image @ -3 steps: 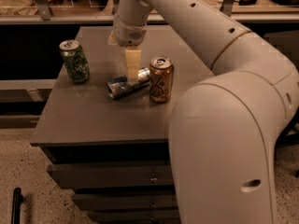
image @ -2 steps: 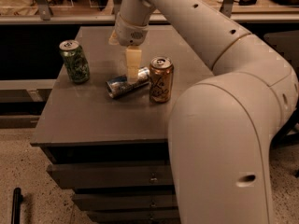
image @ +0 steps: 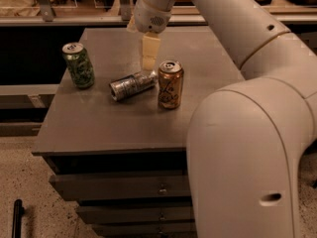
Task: Knock redbull can over
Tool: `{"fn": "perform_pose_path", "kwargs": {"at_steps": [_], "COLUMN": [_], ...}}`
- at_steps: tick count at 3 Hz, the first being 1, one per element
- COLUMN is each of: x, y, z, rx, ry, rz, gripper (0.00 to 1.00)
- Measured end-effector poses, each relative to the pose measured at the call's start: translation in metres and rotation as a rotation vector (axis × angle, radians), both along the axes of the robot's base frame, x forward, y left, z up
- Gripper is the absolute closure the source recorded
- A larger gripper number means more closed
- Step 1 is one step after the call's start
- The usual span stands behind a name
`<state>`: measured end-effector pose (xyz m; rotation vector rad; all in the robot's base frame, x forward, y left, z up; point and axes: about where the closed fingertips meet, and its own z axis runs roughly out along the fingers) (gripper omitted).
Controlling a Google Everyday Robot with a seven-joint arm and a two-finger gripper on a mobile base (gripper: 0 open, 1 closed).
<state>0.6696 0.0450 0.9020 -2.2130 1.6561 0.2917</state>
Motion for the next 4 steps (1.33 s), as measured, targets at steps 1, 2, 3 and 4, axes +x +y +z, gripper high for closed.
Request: {"fn": "perform_pose_path", "kwargs": {"at_steps": [1,2,3,4], "x": [0.0,-0.002,-0.005,-0.01], "y": [-0.007,-0.015,-0.022,-0.029], "z": [0.021,0.038,0.054,0.066], "rx": [0.019,0.047,0.038,0.059], "ry": [-0.026,-0.063,-0.098,-0.127], "rz": [-0.029,-0.066,-0.121,-0.166], "gripper": [0.0,0.0,0.0,0.0]}}
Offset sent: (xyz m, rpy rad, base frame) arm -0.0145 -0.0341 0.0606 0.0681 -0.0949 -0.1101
